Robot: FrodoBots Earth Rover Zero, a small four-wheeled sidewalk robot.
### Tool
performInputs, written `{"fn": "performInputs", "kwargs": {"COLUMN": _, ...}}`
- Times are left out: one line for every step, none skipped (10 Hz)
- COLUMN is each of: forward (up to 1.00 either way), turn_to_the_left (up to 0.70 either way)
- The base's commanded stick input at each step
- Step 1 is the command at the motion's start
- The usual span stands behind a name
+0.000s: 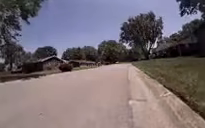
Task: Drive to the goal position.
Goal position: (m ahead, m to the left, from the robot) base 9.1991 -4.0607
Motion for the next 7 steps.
{"fn": "performInputs", "kwargs": {"forward": 0.7, "turn_to_the_left": 0.0}}
{"fn": "performInputs", "kwargs": {"forward": 0.7, "turn_to_the_left": 0.0}}
{"fn": "performInputs", "kwargs": {"forward": 0.7, "turn_to_the_left": 0.0}}
{"fn": "performInputs", "kwargs": {"forward": 0.7, "turn_to_the_left": 0.0}}
{"fn": "performInputs", "kwargs": {"forward": 0.7, "turn_to_the_left": -0.03}}
{"fn": "performInputs", "kwargs": {"forward": 0.7, "turn_to_the_left": -0.11}}
{"fn": "performInputs", "kwargs": {"forward": 0.7, "turn_to_the_left": -0.19}}
